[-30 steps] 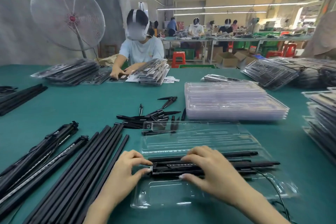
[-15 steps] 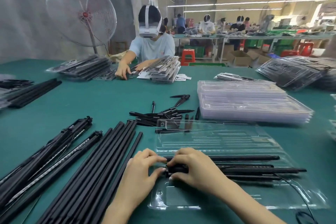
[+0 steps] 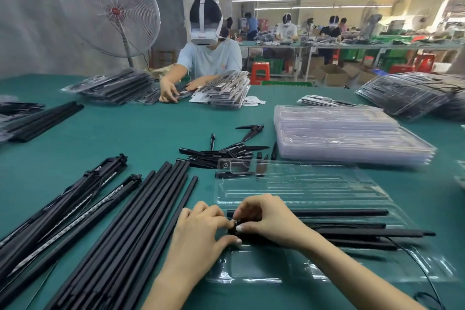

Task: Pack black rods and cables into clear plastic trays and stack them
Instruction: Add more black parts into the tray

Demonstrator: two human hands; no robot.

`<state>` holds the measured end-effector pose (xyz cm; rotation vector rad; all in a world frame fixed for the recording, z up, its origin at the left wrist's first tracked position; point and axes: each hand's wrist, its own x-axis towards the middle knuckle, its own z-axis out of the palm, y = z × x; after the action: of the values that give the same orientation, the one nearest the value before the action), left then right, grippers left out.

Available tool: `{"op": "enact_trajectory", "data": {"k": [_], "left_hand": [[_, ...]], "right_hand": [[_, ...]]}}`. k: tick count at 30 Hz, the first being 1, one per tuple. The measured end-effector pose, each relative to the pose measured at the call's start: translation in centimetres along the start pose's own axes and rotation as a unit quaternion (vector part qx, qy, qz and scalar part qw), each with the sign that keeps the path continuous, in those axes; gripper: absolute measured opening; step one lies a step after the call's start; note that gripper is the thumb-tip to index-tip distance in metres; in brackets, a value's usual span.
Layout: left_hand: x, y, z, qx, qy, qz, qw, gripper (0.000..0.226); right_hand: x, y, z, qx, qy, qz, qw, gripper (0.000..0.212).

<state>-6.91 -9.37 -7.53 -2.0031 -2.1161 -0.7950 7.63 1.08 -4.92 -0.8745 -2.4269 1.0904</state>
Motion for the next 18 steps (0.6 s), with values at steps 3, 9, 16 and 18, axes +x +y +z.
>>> {"op": "enact_trajectory", "data": {"k": [3,9,16,18], "left_hand": [[0.1,0.3,0.1,0.038,0.008,0.029,0.999,0.024],[-0.4,0.5,0.7,-0.001,0.038,0.001,0.999,0.023],[-0.4,-0.3,0.5,-0.091,0.013,-0.077,0.993,0.022],[-0.6,-0.3,0.4,-0.086,0.011,-0.085,0.993,0.021]], "right_hand": [[0.3,-0.2,0.4,0.017,0.006,0.021,1.000,0.016],[0.3,-0.2,0.7,0.022,0.022,0.011,0.999,0.011],[0.7,-0.7,1.3,-0.037,0.061,-0.035,0.997,0.012],[0.2,-0.4,1.0,-0.152,0.103,-0.056,0.981,0.021]]}}
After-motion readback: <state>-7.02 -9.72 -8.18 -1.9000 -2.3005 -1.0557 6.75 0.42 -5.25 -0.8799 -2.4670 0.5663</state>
